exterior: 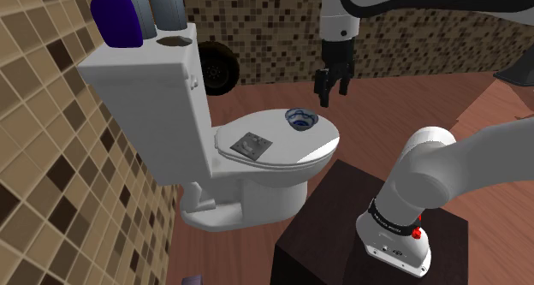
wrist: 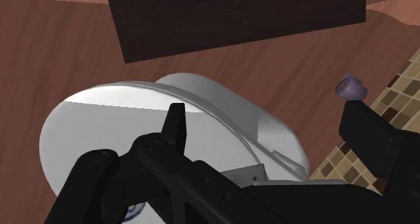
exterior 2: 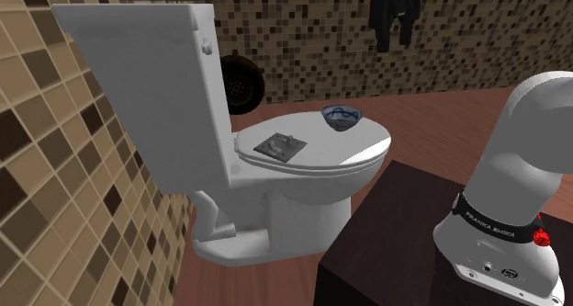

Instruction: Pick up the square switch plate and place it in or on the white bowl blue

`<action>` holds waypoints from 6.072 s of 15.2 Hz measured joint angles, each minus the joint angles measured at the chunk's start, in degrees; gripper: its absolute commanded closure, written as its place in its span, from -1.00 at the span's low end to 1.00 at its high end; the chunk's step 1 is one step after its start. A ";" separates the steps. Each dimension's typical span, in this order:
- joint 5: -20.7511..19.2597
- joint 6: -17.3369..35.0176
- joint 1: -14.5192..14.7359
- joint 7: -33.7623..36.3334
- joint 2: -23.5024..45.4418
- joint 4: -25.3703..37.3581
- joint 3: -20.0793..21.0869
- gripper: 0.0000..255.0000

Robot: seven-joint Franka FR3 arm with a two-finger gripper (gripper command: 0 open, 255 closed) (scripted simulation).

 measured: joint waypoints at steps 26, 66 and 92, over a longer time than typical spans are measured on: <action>-0.42 35.48 -0.58 3.16 49.43 13.69 0.40 -1.00; -0.76 42.53 -0.49 4.45 82.04 39.16 0.02 1.00; -0.45 27.93 -0.45 4.05 71.27 42.99 0.19 1.00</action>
